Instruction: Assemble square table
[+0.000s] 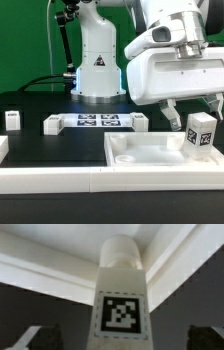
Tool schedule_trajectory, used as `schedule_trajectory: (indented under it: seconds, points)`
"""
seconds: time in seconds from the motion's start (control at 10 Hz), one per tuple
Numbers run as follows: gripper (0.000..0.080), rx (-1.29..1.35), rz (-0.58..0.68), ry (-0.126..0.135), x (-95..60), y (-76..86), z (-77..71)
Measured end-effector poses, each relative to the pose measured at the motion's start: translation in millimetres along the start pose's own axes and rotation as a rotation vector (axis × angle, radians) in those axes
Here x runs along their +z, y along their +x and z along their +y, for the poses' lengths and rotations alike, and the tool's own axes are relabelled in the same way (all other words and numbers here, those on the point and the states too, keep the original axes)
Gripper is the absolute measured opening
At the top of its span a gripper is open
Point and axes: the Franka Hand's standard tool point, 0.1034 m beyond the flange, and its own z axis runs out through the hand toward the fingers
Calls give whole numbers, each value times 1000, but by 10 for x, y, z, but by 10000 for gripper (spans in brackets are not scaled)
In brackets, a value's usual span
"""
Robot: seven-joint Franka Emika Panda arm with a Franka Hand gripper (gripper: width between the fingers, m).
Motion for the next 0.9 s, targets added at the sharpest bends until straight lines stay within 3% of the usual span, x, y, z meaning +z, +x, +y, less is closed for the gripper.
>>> schedule_trajectory:
  seconds: [0.2, 0.4, 0.7, 0.8, 0.9]
  points:
    - [647, 0, 0, 0, 0, -1, 1]
    - [647, 0, -3, 2, -9, 4, 5]
    - [649, -2, -17, 12, -148, 96, 19]
    - [649, 6, -40, 28, -127, 68, -23]
    - [649, 7, -38, 27, -127, 71, -15]
